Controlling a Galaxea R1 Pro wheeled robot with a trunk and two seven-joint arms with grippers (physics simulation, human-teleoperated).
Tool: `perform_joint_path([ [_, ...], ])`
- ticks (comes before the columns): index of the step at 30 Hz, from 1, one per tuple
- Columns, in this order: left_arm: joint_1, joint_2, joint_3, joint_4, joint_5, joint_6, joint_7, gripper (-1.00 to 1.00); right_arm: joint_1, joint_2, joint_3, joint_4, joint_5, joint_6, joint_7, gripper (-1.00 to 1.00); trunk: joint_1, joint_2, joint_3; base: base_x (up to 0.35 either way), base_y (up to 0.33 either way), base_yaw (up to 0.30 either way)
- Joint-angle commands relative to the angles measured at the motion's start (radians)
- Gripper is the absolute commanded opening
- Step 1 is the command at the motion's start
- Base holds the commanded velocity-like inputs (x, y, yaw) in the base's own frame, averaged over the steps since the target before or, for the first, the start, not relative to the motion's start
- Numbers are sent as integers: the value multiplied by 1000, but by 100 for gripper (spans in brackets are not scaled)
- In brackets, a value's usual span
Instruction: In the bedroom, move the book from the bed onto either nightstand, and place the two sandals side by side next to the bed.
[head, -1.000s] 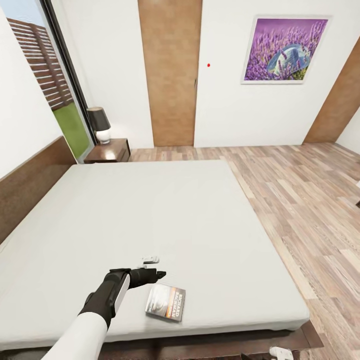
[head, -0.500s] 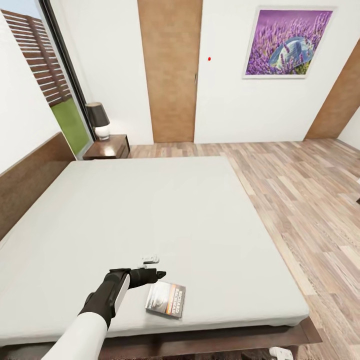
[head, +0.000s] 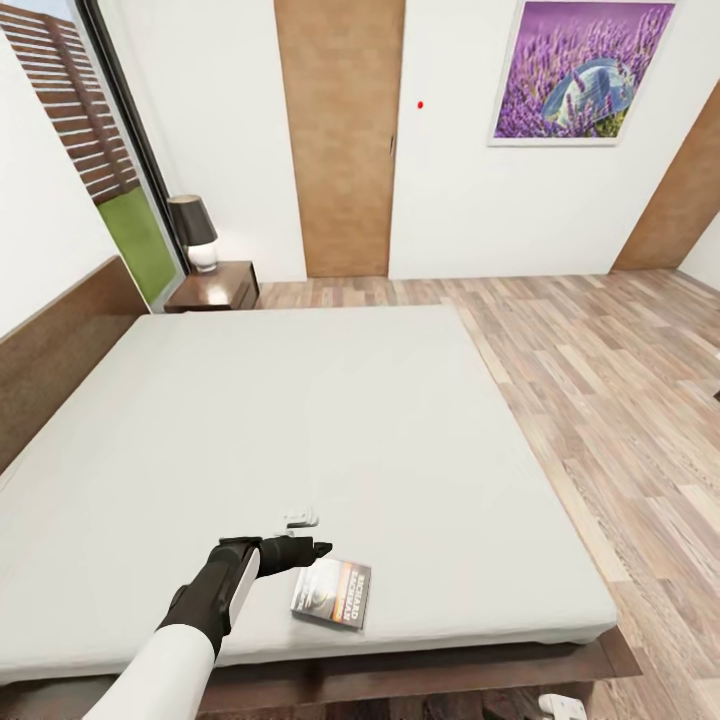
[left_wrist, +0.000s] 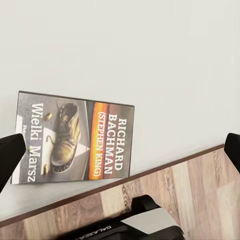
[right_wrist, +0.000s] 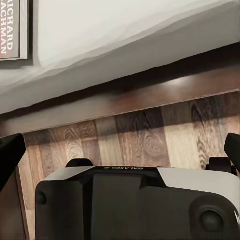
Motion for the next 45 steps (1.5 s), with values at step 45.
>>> perform_joint_path([
  [45,-1,-2,8,-3,-11,5,-10,100,-1,0,-2,1,-6,0,6,100,0,-2,-73,0,0,0],
])
